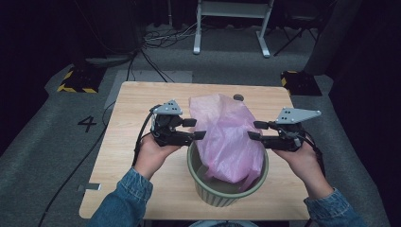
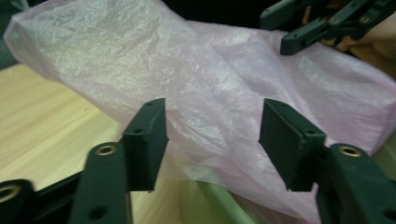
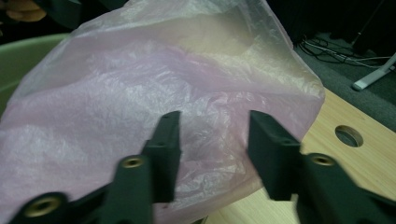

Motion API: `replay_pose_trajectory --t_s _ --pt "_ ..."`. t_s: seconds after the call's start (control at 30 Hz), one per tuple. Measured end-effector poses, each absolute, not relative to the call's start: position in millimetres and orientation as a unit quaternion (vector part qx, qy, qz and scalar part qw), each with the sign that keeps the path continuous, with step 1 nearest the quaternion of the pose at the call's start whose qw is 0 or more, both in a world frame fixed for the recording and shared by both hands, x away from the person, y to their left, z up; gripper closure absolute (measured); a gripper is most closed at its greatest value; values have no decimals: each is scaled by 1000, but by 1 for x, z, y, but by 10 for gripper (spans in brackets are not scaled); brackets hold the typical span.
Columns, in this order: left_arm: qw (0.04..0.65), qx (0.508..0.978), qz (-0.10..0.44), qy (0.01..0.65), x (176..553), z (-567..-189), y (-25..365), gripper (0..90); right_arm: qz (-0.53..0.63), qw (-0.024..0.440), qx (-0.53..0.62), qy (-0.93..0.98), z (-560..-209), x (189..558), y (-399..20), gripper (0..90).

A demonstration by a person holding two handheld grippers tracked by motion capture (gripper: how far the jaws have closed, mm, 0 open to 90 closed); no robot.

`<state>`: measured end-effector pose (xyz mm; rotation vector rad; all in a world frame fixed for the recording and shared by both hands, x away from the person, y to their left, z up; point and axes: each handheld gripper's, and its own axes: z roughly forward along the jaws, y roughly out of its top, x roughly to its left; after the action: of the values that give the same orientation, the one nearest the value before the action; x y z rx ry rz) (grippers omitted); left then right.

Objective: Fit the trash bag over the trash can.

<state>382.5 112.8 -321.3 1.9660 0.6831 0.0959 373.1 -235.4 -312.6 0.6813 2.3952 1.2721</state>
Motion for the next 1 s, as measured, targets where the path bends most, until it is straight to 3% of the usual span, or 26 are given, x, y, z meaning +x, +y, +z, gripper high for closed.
replay_pose_trajectory --t_s 0.1,0.2,0.37,0.8,1.0 --pt "501 817 40 283 383 -323 111 634 439 183 236 847 -313 371 -234 733" --pt "495 820 54 281 380 -323 110 724 435 190 233 849 -314 368 -234 830" --pt "502 821 77 260 365 -317 111 841 441 189 215 850 -311 355 -232 886" --pt "468 858 68 200 313 -330 112 864 388 117 137 904 -324 313 -211 856" --pt "466 866 72 168 300 -329 104 865 399 109 145 899 -324 305 -216 747"
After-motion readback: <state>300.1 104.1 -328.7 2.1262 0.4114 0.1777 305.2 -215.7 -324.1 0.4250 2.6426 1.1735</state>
